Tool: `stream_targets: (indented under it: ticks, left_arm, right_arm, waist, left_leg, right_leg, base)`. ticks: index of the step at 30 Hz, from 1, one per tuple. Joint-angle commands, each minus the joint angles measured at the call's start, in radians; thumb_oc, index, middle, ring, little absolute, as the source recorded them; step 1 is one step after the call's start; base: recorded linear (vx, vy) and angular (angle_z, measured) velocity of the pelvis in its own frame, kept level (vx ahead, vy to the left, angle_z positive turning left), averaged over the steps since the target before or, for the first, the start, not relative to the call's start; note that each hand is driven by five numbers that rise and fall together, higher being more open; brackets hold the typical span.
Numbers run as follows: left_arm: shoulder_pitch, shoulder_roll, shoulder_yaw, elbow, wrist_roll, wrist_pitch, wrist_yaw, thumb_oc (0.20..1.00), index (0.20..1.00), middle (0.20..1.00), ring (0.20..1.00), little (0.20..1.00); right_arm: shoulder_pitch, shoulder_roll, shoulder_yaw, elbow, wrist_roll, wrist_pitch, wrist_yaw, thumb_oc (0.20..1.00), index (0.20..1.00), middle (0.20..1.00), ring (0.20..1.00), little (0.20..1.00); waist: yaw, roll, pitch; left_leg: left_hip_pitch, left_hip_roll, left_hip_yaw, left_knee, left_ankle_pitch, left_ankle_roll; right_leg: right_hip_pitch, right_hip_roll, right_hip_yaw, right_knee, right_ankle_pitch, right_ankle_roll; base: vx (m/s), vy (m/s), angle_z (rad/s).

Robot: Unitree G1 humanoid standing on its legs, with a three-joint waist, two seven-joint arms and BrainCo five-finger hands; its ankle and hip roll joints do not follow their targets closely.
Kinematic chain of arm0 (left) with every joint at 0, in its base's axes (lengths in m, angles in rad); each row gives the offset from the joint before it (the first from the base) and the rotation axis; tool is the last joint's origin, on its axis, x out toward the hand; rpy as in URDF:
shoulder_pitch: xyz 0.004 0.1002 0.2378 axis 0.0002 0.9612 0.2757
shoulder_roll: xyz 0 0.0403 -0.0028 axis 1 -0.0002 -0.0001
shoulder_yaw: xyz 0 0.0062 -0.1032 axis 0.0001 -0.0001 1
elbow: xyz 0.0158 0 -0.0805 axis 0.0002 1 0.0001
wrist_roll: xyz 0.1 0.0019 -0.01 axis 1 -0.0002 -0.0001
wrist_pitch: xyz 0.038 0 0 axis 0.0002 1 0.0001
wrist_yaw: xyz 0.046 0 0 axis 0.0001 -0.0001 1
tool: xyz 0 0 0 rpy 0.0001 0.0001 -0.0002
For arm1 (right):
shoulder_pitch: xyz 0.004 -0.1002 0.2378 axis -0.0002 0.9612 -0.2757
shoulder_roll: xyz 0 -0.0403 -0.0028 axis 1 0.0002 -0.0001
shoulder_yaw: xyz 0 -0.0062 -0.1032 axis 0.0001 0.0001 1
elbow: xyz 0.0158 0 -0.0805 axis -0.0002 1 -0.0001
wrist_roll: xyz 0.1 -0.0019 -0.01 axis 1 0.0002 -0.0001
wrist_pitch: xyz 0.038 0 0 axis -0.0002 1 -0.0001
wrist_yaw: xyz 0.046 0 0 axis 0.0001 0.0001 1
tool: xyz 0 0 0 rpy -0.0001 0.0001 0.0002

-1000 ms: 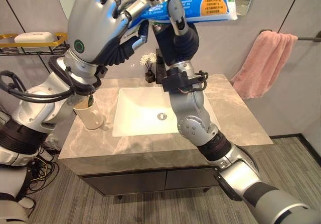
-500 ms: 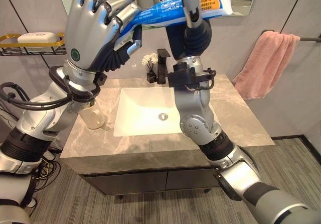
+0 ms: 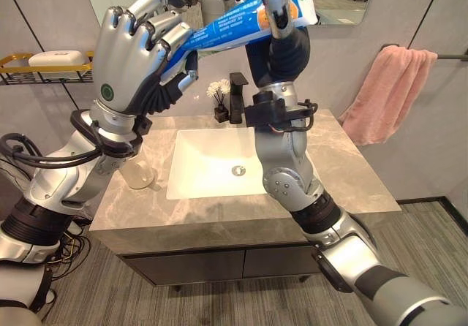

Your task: Put brush and paste in cup on sink, flatten towel.

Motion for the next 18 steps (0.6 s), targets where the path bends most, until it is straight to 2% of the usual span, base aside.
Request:
stream_targets:
  ticks: [1,8,9,10,11,12,16,17,18]
  left_arm:
    - [-0.106,0.000,0.048,0.040,-0.055,0.009,0.010,0.200,0.200,0.200,0.200,0.200]
    - [-0.124,-0.021,0.036,0.042,-0.060,0.010,0.014,0.200,0.200,0.200,0.200,0.200]
    - [-0.129,-0.022,0.035,0.042,-0.058,0.012,0.016,0.200,0.200,0.200,0.200,0.200]
    - [-0.131,-0.025,0.031,0.042,-0.059,0.013,0.015,0.200,0.200,0.200,0.200,0.200]
    - [-0.132,-0.026,0.030,0.041,-0.060,0.014,0.015,0.200,0.200,0.200,0.200,0.200]
    - [-0.132,-0.028,0.030,0.041,-0.060,0.015,0.013,0.200,0.200,0.200,0.200,0.200]
    - [-0.128,-0.035,0.033,0.036,-0.059,0.014,0.016,0.200,0.200,0.200,0.200,0.200]
    - [-0.130,-0.036,0.034,0.028,-0.053,0.019,0.021,0.514,0.514,0.514,0.514,0.514]
    - [-0.130,-0.038,0.040,0.014,-0.043,0.023,0.033,0.944,0.944,0.944,0.944,0.944]
  right_arm:
    - [-0.047,0.009,-0.032,-0.033,-0.024,-0.037,0.007,0.758,0.758,0.758,0.758,0.758]
    - [-0.039,0.015,-0.022,-0.029,-0.016,-0.035,0.010,0.711,0.711,0.711,0.711,0.711]
    - [-0.038,0.015,-0.018,-0.027,-0.017,-0.034,0.010,0.598,0.598,0.598,0.598,0.598]
    - [-0.038,0.014,-0.015,-0.026,-0.017,-0.034,0.011,0.395,0.395,0.395,0.395,0.395]
    - [-0.038,0.014,-0.013,-0.026,-0.018,-0.033,0.011,0.256,0.256,0.256,0.256,0.256]
    - [-0.038,0.015,-0.012,-0.026,-0.021,-0.030,0.010,0.200,0.200,0.200,0.200,0.200]
    - [-0.034,0.017,-0.016,-0.027,-0.023,-0.032,0.006,0.200,0.200,0.200,0.200,0.200]
    - [-0.032,0.017,-0.019,-0.028,-0.025,-0.035,0.003,0.200,0.200,0.200,0.200,0.200]
    - [-0.034,0.020,-0.022,-0.028,-0.034,-0.038,-0.004,0.200,0.200,0.200,0.200,0.200]
  waist:
    - [0.015,-0.029,-0.021]
    - [0.011,-0.031,-0.021]
    - [0.010,-0.031,-0.021]
    - [0.009,-0.031,-0.021]
    - [0.009,-0.031,-0.022]
    - [0.008,-0.032,-0.021]
    - [0.008,-0.032,-0.022]
    - [0.010,-0.032,-0.022]
    - [0.011,-0.033,-0.022]
  left_leg:
    - [0.100,0.070,0.019,0.004,-0.111,-0.054]
    - [0.098,0.070,0.020,0.004,-0.111,-0.052]
    - [0.098,0.070,0.020,0.004,-0.111,-0.052]
    - [0.098,0.070,0.020,0.004,-0.112,-0.052]
    - [0.099,0.070,0.020,0.004,-0.112,-0.052]
    - [0.099,0.069,0.020,0.004,-0.113,-0.052]
    - [0.099,0.069,0.020,0.004,-0.113,-0.052]
    - [0.099,0.069,0.019,0.004,-0.113,-0.052]
    - [0.099,0.069,0.018,0.004,-0.113,-0.052]
  right_leg:
    - [-0.017,-0.104,-0.021,-0.002,0.048,0.061]
    - [-0.018,-0.105,-0.021,-0.002,0.048,0.062]
    - [-0.019,-0.105,-0.020,-0.002,0.049,0.062]
    - [-0.019,-0.105,-0.020,-0.002,0.048,0.062]
    - [-0.019,-0.104,-0.019,-0.002,0.048,0.062]
    - [-0.020,-0.104,-0.017,-0.002,0.048,0.062]
    - [-0.019,-0.104,-0.018,-0.002,0.049,0.062]
    - [-0.019,-0.104,-0.019,-0.002,0.048,0.062]
    - [-0.018,-0.104,-0.019,-0.002,0.049,0.062]
  base:
    - [0.00,0.000,0.00]
    - [0.00,0.000,0.00]
    - [0.00,0.000,0.00]
    - [0.00,0.000,0.00]
    - [0.00,0.000,0.00]
    - [0.00,0.000,0.00]
    - [0.00,0.000,0.00]
    - [0.00,0.000,0.00]
    - [0.00,0.000,0.00]
